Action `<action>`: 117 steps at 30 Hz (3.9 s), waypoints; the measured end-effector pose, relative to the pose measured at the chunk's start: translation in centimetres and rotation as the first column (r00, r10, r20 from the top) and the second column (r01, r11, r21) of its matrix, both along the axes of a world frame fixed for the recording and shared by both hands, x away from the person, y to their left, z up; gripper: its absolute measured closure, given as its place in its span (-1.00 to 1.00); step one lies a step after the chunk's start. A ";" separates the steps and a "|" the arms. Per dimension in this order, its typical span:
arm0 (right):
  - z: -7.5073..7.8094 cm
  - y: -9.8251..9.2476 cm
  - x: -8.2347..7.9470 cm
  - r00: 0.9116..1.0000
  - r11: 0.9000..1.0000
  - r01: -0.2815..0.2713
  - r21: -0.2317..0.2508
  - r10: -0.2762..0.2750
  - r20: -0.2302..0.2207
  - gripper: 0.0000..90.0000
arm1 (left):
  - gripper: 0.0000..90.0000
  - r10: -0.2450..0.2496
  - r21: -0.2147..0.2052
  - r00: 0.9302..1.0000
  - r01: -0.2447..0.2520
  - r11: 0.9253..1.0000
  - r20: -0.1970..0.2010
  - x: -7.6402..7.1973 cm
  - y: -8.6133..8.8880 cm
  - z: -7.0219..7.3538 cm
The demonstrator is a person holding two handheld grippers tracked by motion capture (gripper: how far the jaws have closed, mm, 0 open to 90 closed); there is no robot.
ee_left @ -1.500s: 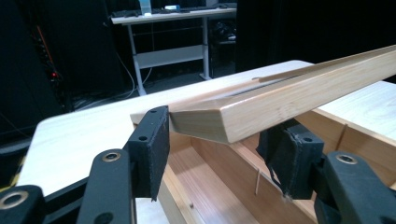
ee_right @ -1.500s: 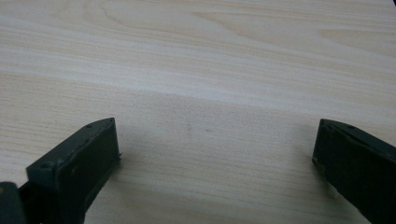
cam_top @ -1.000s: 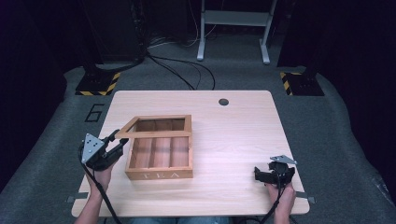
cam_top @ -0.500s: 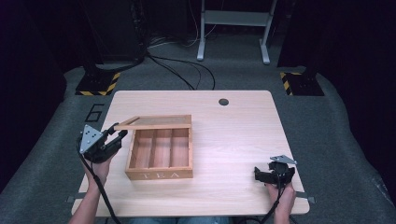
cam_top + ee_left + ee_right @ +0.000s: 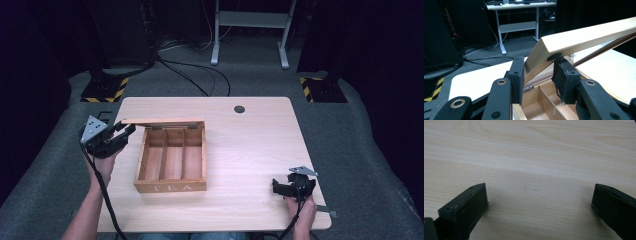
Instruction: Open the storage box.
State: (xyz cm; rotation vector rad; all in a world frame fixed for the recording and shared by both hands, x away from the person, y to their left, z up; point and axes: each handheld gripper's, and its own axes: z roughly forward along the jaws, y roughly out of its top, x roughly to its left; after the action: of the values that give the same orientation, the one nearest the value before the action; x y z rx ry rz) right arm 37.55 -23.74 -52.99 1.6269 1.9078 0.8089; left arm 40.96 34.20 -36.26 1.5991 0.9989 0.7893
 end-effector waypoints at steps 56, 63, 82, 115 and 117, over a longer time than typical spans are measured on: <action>0.0 0.0 0.0 1.000 1.000 -0.001 0.000 0.001 0.000 -1.00 | 0.38 -0.017 0.016 0.999 0.018 1.000 -0.039 2.8 0.3 2.1; 0.0 0.0 0.0 1.000 1.000 0.000 0.000 0.000 0.000 -1.00 | 0.38 -0.019 0.017 0.999 0.020 1.000 -0.039 2.8 0.3 2.1; 0.0 0.0 0.0 1.000 1.000 0.000 0.000 0.000 0.000 -1.00 | 0.38 -0.019 0.020 0.999 0.020 1.000 -0.036 2.6 0.3 2.0; 0.0 0.0 0.0 1.000 1.000 -0.001 0.000 0.001 0.000 -1.00 | 0.38 -0.020 0.032 0.999 0.021 0.999 -0.043 2.7 0.3 2.2; 0.0 0.0 0.0 1.000 1.000 -0.001 0.000 0.001 0.000 -1.00 | 0.39 -0.020 0.033 0.999 0.021 0.999 -0.043 2.7 0.3 2.2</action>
State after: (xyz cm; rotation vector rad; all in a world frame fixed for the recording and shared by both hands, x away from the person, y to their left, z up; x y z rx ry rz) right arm 37.56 -23.75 -52.99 1.6256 1.9090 0.8093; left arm 43.66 34.50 -34.06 1.6583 1.0025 0.7645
